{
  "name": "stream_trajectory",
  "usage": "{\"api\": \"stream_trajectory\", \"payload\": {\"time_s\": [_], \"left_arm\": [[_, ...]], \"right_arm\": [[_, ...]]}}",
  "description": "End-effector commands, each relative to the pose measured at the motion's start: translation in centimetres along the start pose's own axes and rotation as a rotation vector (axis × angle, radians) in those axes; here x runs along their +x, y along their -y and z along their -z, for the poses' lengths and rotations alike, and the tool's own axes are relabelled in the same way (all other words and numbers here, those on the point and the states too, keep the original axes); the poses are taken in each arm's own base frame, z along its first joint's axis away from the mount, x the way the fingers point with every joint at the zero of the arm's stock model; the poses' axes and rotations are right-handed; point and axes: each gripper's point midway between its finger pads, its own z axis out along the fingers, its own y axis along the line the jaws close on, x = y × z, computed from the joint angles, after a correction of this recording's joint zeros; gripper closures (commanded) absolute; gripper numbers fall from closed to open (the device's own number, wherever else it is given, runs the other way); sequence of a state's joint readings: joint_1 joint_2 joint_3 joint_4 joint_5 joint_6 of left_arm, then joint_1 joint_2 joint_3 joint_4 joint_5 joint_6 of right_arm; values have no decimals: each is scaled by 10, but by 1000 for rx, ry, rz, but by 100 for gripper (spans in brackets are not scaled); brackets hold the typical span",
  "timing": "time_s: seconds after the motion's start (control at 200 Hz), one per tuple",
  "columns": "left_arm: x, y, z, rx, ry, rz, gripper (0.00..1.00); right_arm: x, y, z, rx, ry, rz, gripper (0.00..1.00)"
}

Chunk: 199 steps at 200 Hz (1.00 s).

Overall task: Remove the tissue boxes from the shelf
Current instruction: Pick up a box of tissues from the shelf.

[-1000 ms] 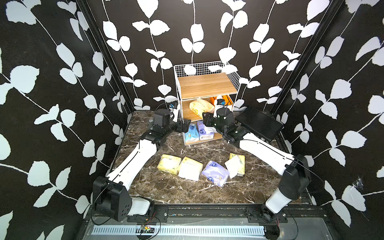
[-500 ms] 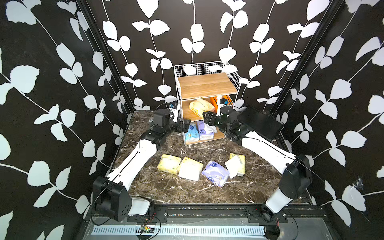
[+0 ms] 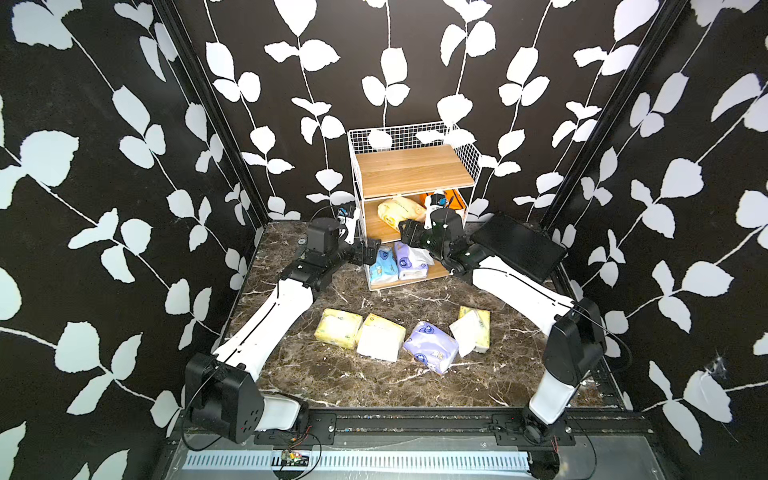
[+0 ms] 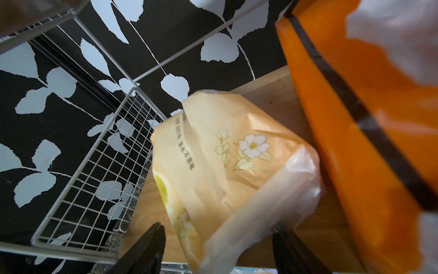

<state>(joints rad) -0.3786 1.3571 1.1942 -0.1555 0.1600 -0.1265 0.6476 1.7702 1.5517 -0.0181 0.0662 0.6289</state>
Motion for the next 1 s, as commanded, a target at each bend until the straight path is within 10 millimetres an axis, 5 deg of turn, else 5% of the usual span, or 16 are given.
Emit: {"api": "stream_trajectory", "payload": {"time_s": [0.0, 0.165, 0.335, 0.45, 0.96, 0.99], "left_arm": [[-7, 2, 13, 3, 27, -16, 1], [-7, 2, 13, 2, 27, -18, 1], [-7, 1, 13, 0, 27, -20, 1], [-6, 1, 12, 1, 24, -20, 1], [-8, -10, 15, -51, 28, -29, 1], [-8, -10, 15, -52, 30, -29, 1]], "right_arm": [[-9, -4, -6, 0, 24, -6, 34], [-5, 1, -8, 17, 26, -2, 53], [-10, 3, -1, 28, 46, 17, 88], [-15, 1, 6, 26, 65, 32, 100], [-3, 9, 62, 0, 55, 61, 100], [11, 17, 62, 10, 27, 64, 100]]}}
